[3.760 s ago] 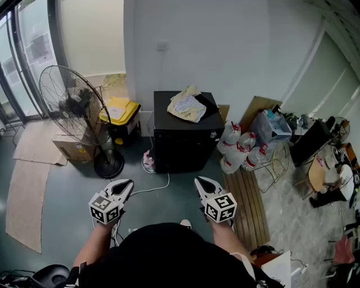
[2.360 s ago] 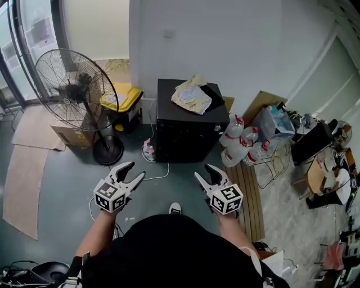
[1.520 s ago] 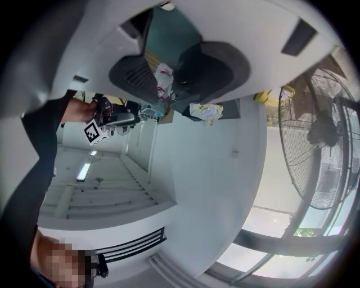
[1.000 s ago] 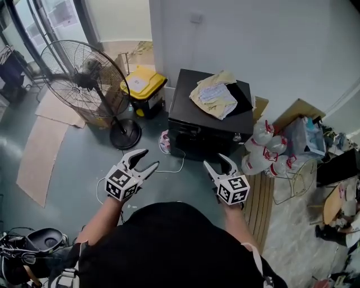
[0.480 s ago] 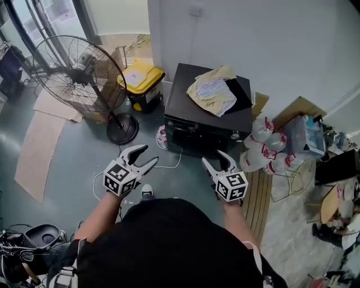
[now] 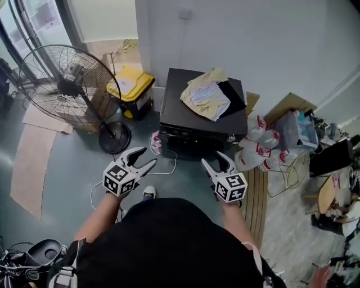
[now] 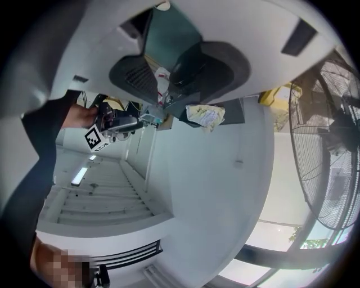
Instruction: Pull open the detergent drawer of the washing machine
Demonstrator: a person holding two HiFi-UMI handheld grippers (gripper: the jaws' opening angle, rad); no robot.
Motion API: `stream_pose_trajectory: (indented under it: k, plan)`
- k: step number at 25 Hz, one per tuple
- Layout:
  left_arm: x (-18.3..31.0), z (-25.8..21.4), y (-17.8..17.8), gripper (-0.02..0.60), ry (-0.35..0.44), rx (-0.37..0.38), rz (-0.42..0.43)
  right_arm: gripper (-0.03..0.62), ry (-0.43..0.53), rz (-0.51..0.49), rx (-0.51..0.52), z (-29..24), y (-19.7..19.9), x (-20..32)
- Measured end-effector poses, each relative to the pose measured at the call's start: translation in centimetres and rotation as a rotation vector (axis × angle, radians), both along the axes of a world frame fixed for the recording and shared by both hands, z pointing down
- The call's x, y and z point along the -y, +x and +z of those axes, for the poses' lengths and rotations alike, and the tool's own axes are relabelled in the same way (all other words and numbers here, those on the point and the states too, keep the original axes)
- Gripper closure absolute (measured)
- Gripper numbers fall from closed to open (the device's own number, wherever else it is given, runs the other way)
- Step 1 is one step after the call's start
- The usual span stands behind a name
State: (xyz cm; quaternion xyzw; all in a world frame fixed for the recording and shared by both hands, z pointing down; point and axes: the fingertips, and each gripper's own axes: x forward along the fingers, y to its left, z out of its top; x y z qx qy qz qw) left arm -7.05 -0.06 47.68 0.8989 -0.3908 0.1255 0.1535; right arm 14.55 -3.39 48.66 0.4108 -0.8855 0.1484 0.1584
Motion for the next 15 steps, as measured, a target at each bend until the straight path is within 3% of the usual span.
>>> stream_pose_trajectory:
  k: [15]
  plan:
    - [9.0, 0.7, -7.0, 0.341, -0.007, -0.022, 0.118, 0.341, -0.007, 0.11, -0.02, -0.6, -7.0, 5.2]
